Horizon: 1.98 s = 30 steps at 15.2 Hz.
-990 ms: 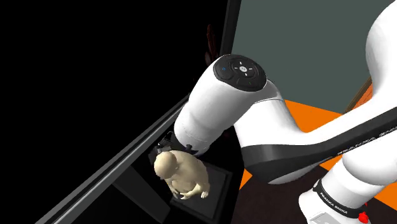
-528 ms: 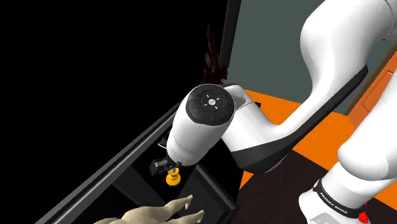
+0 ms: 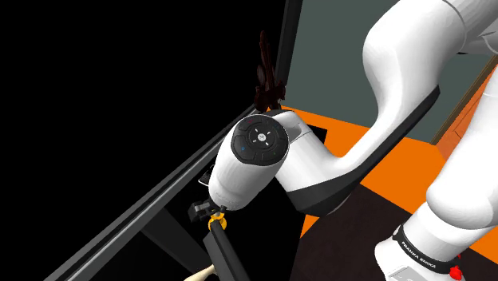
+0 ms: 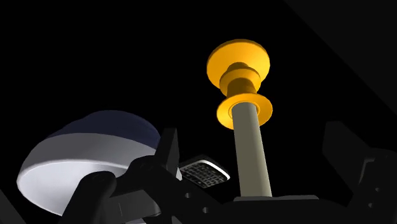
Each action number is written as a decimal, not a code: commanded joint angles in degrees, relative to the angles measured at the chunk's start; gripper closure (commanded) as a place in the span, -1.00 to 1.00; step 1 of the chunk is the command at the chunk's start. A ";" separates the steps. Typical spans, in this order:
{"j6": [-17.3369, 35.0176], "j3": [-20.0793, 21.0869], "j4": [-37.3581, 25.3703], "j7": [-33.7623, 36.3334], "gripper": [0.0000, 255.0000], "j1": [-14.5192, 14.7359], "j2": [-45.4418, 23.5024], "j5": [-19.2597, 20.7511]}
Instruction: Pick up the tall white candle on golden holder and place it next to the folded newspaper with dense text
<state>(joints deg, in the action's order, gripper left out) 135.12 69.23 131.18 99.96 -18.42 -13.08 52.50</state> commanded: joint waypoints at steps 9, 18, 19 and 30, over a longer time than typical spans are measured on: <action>-0.01 0.01 -0.01 -0.02 1.00 -0.01 0.01 -0.02; 1.10 7.19 0.05 -7.86 1.00 -7.48 7.36 -10.50; 1.57 8.68 0.10 -9.78 1.00 -9.14 9.24 -13.13; 0.70 -0.94 -1.42 -28.59 1.00 -1.27 25.33 -37.29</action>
<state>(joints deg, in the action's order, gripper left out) 136.43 69.20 130.14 72.35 -20.49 11.63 16.27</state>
